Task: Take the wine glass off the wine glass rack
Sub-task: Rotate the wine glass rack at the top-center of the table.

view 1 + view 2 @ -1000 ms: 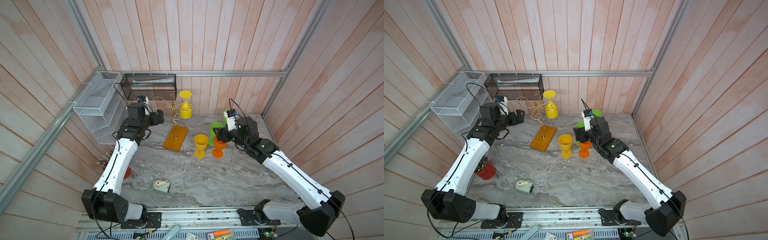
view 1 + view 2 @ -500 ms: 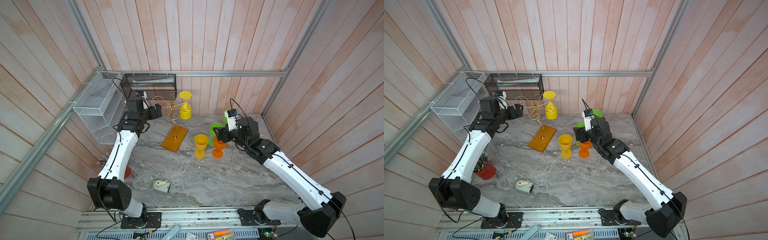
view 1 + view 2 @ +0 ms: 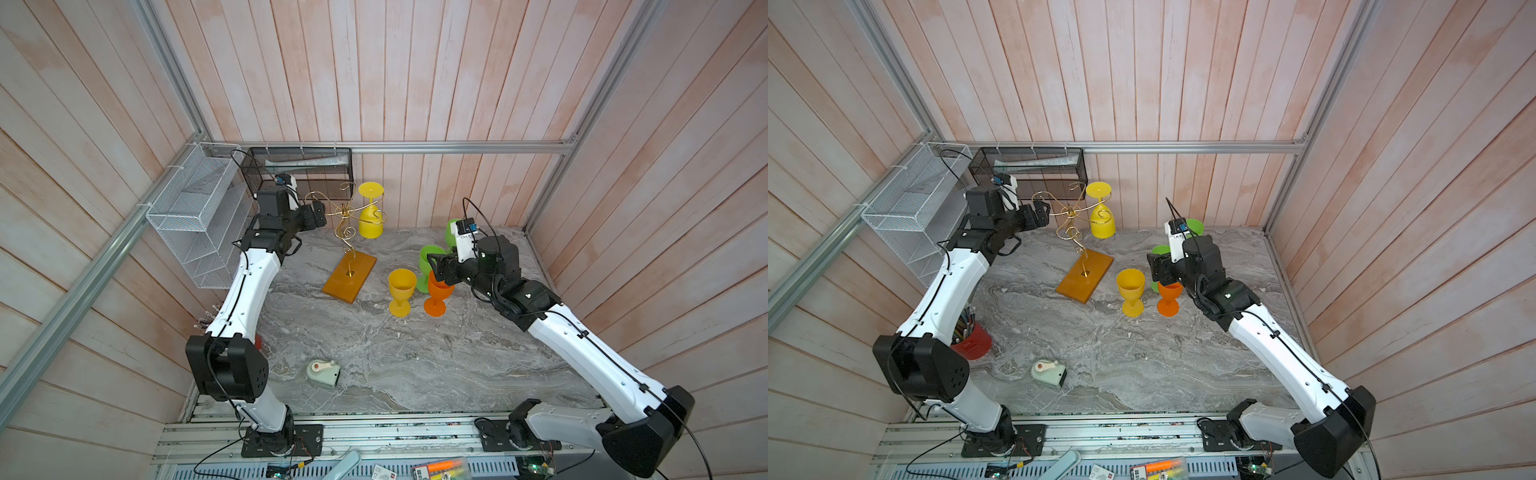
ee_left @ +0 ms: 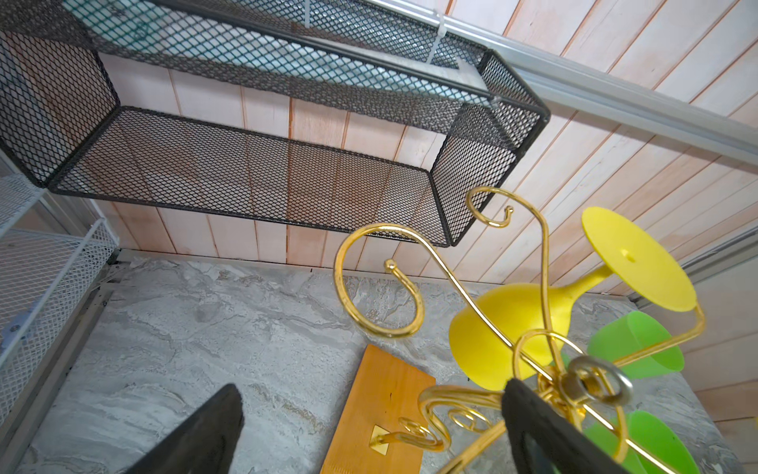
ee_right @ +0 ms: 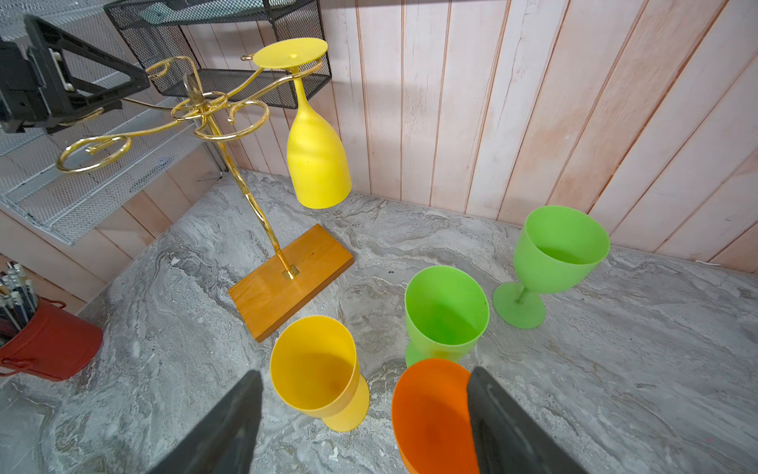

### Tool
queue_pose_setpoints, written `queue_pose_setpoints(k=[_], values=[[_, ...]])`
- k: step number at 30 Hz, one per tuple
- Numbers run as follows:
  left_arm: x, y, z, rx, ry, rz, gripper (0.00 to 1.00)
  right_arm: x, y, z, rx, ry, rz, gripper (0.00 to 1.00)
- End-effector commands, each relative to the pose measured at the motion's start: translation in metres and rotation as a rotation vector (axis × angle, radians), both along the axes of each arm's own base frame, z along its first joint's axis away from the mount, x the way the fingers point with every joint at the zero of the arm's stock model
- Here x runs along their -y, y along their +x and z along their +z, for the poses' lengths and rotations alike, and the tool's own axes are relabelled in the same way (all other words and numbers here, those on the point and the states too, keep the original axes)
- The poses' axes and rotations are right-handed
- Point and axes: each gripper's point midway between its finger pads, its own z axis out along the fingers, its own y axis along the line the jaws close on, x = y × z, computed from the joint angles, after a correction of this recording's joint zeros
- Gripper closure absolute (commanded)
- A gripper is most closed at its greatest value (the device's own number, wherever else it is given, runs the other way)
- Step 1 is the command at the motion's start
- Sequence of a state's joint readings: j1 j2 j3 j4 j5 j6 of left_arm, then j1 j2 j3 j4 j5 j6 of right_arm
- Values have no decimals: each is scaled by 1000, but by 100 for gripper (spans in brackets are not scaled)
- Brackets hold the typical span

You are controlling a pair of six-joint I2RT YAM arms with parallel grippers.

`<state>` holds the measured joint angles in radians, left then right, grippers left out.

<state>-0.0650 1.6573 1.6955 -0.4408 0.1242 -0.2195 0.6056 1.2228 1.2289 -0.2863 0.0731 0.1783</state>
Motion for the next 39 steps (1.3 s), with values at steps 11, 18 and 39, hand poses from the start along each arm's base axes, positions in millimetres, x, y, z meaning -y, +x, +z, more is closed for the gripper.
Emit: queue_pose_setpoints(k=[11,18,39], values=[[-2,24,14,56,-8,-21,0,-33,25,20,46,118,45,24],[-11,1,31,100,-22,-9,0,-55,50,34,19,213,46,29],[-12,-73,26,65,-99,-26,0,-72,147,57,-279,796,111,46]])
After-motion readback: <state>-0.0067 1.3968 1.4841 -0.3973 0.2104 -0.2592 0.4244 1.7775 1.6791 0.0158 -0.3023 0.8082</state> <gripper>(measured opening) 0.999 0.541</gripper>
